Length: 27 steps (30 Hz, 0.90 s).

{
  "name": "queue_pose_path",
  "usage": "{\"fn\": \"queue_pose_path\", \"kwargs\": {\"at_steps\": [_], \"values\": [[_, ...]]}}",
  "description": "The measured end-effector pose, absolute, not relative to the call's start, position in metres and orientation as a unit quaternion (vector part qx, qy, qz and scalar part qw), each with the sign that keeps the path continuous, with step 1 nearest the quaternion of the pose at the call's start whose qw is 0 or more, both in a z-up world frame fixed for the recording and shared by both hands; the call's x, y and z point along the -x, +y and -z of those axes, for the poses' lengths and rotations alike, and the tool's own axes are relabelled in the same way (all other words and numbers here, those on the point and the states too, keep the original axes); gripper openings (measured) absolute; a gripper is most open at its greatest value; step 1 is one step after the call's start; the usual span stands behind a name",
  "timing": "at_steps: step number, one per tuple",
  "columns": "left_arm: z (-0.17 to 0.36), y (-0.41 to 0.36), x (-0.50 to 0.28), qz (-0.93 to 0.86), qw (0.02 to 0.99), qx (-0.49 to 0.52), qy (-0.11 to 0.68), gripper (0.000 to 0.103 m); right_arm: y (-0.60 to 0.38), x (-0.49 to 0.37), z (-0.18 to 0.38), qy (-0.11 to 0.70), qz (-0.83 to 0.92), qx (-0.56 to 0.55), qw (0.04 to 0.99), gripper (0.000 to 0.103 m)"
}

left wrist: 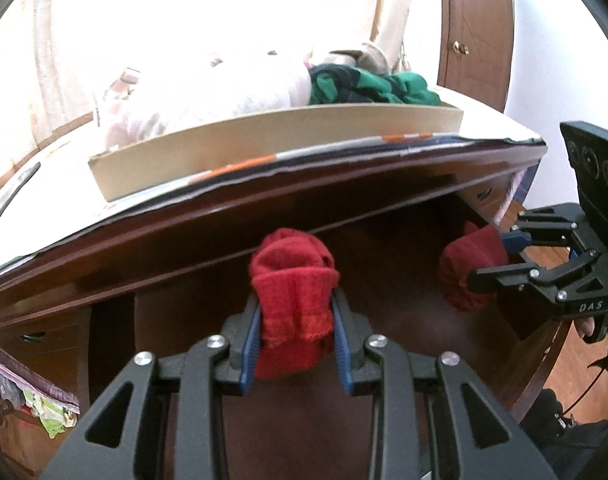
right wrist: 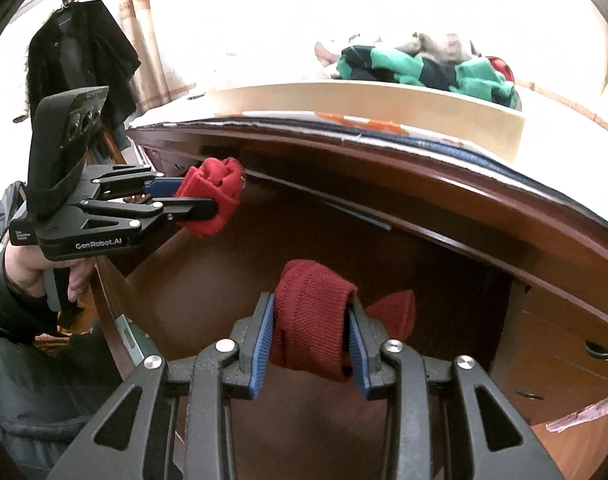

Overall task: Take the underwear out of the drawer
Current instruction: 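Lift the red sock with the left tool while the right tool lifts the dark red sock over the tray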

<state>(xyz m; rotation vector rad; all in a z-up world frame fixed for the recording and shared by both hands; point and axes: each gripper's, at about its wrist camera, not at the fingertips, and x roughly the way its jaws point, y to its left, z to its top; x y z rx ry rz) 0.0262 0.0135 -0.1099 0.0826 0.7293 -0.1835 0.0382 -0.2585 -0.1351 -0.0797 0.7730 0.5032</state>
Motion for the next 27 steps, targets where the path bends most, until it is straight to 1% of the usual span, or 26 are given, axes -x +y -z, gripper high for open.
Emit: {"fn": "queue_pose_path", "kwargs": {"at_steps": [7,14,27], "values": [[0.106,0.009,-0.025,0.081,0.939,-0.029,0.332,0.03,-0.259,-0.029,0.123,0.336,-0.239,0.043,0.91,0.037],[0.084,0.009,-0.024,0.073,0.95,-0.03,0.302,0.03,-0.258,-0.031,0.109,0.32,-0.24,0.037,0.916,0.037],[0.026,0.009,-0.033,0.063,0.967,-0.052,0.242,0.03,-0.246,-0.048,0.035,0.261,-0.25,0.059,0.931,0.037]]}}
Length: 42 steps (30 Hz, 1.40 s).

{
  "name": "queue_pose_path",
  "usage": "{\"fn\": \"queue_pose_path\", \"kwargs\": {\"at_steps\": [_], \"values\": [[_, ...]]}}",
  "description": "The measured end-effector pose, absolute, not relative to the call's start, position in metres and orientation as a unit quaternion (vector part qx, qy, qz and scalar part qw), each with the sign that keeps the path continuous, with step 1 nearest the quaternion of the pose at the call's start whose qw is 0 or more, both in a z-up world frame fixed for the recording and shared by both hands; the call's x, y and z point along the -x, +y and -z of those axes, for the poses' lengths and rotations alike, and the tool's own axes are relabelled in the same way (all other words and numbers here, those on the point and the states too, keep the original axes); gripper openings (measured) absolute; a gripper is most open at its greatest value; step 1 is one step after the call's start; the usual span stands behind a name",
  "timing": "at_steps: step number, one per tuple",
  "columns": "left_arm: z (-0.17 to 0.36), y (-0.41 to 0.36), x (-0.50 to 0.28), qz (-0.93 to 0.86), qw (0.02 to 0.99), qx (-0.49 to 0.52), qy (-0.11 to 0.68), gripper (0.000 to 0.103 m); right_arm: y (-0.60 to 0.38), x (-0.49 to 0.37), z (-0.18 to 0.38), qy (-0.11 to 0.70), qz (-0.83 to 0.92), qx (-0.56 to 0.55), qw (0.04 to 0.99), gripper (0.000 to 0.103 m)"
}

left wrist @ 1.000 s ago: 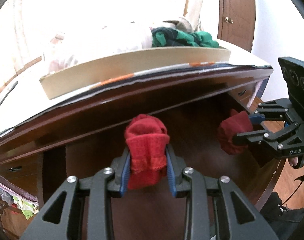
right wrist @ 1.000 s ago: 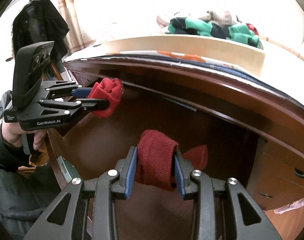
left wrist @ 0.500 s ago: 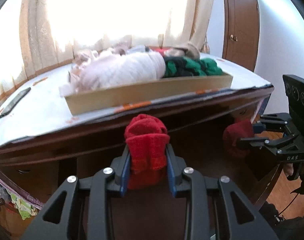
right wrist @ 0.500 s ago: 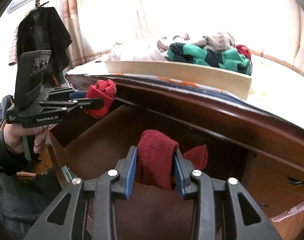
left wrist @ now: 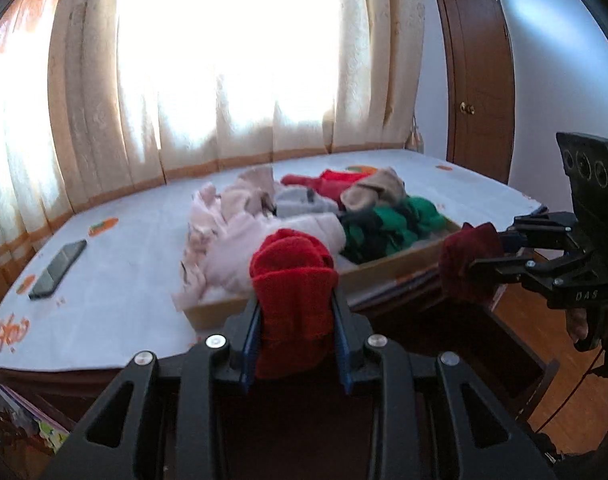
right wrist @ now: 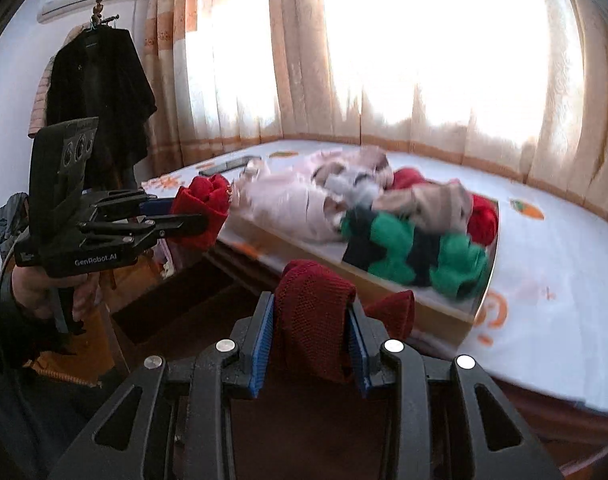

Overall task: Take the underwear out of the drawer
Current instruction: 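Lift the red sock with the left tool while the right tool lifts the dark red sock over the tray, then lower both socks into the tray and open both tools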

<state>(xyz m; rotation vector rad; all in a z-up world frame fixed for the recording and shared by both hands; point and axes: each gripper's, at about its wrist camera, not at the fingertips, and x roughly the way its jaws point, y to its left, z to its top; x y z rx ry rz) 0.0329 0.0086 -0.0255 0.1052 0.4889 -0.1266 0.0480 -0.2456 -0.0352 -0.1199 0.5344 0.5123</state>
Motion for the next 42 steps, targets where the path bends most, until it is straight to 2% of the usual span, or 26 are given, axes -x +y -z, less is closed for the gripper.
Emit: {"fn": "queue_pose_path", "kwargs": {"at_steps": [22,38,42], "values": [[-0.015,0.014,-0.108,0.052,0.968,-0.08,0.233,0.03,-0.235,-0.119,-0.016,0.249,-0.234,0.062,0.938,0.037],[0.007,0.016,-0.174,0.047,0.95,-0.072,0.301,0.03,-0.229,-0.196,0.001,0.3,-0.216,0.028,0.929,0.037],[0.012,0.014,-0.181,0.045,0.947,-0.076,0.308,0.034,-0.231,-0.205,0.011,0.315,-0.213,0.025,0.924,0.037]]}}
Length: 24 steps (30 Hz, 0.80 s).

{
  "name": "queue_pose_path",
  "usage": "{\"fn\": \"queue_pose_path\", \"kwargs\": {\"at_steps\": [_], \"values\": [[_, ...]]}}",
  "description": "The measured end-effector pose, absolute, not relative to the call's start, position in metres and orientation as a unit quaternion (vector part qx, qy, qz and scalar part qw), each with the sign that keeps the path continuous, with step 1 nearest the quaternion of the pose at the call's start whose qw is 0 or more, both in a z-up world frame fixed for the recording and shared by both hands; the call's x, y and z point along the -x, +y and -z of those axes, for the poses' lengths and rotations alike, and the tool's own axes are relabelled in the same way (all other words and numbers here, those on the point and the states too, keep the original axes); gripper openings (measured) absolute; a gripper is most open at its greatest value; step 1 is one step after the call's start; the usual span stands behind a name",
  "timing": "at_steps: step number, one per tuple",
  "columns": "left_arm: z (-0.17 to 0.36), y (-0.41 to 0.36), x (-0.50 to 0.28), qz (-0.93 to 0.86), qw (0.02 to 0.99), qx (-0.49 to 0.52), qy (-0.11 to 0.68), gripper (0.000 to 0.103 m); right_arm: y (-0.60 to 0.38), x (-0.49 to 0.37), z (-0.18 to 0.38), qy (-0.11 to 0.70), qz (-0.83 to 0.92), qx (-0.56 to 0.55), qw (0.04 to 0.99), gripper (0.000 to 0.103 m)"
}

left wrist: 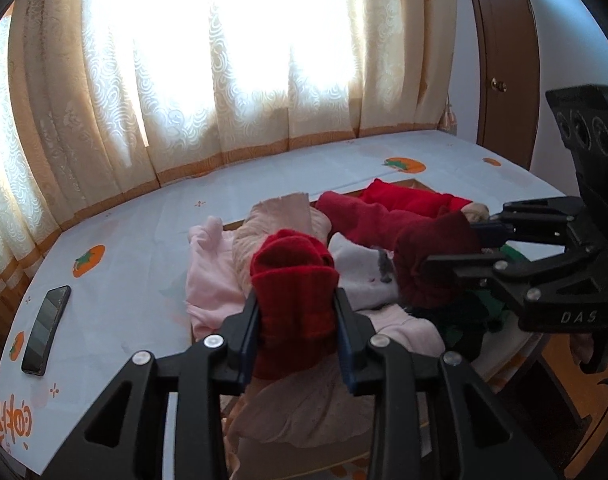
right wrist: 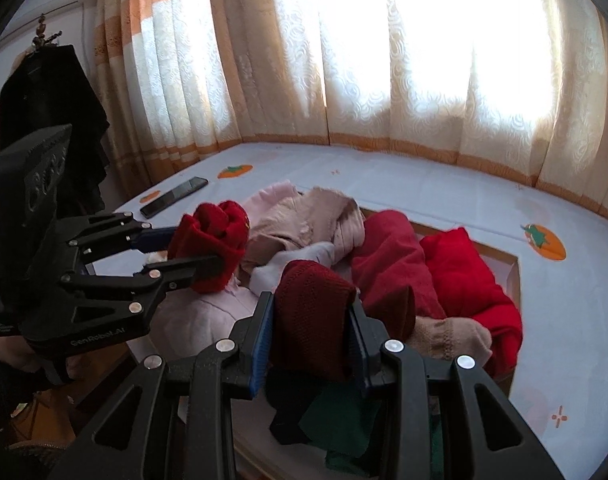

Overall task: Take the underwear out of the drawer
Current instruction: 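Lower both socks into the tray and open both tools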

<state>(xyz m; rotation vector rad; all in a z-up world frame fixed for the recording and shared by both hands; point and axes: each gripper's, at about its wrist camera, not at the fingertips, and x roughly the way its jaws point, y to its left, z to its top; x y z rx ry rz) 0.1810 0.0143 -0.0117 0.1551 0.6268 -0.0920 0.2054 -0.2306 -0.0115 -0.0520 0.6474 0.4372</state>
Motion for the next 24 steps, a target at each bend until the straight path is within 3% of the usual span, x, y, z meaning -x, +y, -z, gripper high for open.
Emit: {"fn": "queue_pose_path", "kwargs": {"at_steps": [3,6,9,12,16,20,24], "values": [[0.014,0.013,-0.185,0.041,0.946,-0.078,0.311,0.044,-0.232,-0.21,0.016,0.321,-0.212,0.021,0.923,0.038],[0.016,0.011,-0.186,0.041,0.946,-0.08,0.312,0.046,-0.234,-0.211,0.018,0.321,-0.21,0.013,0.923,0.04],[0.015,0.008,-0.184,0.042,0.946,-0.086,0.31,0.054,-0.233,-0.212,0.018,0.32,-0.209,0.015,0.924,0.047],[0.012,0.007,-0.182,0.041,0.948,-0.085,0.305,0.064,-0.234,-0.21,0.016,0.317,-0.203,0.014,0.926,0.061],[0.004,0.004,-0.174,0.035,0.951,-0.092,0.292,0.077,-0.234,-0.204,0.013,0.311,-0.195,0.018,0.93,0.067],[-0.004,0.003,-0.163,0.034,0.955,-0.094,0.279,0.08,-0.237,-0.192,0.007,0.298,-0.186,0.016,0.936,0.074],[-0.012,0.005,-0.148,0.037,0.958,-0.086,0.27,0.083,-0.244,-0.177,0.0,0.288,-0.182,0.004,0.94,0.075]]}}
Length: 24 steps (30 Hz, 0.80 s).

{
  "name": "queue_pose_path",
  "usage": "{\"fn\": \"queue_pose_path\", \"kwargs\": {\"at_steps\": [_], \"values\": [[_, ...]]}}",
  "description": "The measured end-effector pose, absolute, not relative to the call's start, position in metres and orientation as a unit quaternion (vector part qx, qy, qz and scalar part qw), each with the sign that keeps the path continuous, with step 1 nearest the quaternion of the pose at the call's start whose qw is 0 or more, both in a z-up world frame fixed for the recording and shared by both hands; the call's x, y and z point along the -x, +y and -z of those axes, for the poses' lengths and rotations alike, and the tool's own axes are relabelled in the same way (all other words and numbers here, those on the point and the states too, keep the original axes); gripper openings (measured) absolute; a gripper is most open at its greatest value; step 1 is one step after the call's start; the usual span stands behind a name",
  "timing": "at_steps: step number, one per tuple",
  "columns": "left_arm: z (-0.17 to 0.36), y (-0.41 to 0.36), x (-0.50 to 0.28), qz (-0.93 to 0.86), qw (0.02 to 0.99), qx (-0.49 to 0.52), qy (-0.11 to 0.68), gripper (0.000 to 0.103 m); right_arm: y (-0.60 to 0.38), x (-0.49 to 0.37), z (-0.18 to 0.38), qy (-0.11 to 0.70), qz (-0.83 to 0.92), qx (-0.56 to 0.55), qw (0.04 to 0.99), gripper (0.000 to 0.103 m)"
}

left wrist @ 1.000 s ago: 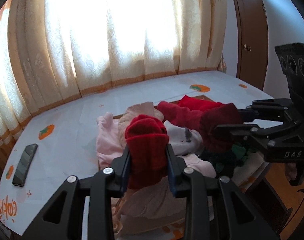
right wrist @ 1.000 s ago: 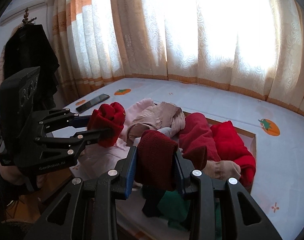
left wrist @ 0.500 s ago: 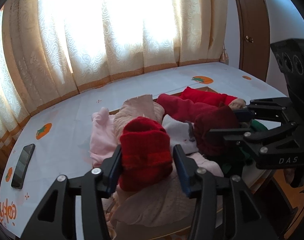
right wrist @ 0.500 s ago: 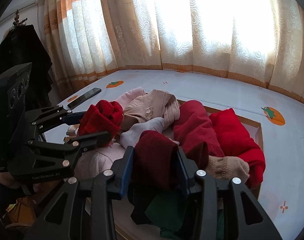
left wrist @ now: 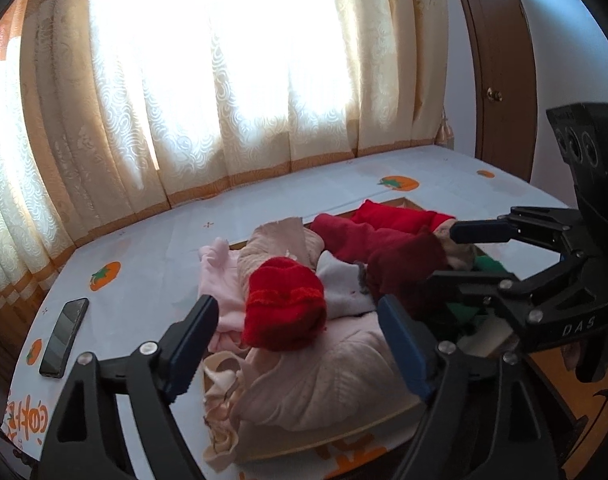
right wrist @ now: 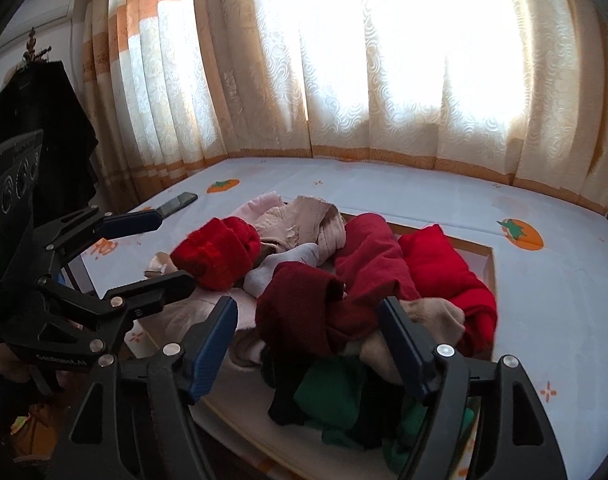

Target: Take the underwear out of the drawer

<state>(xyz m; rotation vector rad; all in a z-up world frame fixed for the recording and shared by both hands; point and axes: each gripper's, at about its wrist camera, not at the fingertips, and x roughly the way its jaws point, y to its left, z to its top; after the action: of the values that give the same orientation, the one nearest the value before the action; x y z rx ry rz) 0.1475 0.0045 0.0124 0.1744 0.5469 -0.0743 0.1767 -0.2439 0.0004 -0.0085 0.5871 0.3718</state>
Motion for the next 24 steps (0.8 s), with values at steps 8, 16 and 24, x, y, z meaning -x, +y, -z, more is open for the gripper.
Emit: {"fn": "queue_pose_path", "kwargs": {"at_steps": [8,16,24], "values": [[-0.023,0.009,-0.108,0.04,0.966,-0.065,0.245,0.089,-0.252,-0.131,-0.013,0.26,-0.176,-0.002,0.949,0.079],[-0.026,0.017,-0.064,0.032,0.974,-0.039,0.222,0.094,-0.262,-0.083,-0.014,0.225,-0.15,-0.005,0.963,0.081],[-0.023,0.021,-0.038,0.015,0.978,-0.024,0.205,0.096,-0.267,-0.054,-0.01,0.207,-0.136,-0.023,0.968,0.082]]}}
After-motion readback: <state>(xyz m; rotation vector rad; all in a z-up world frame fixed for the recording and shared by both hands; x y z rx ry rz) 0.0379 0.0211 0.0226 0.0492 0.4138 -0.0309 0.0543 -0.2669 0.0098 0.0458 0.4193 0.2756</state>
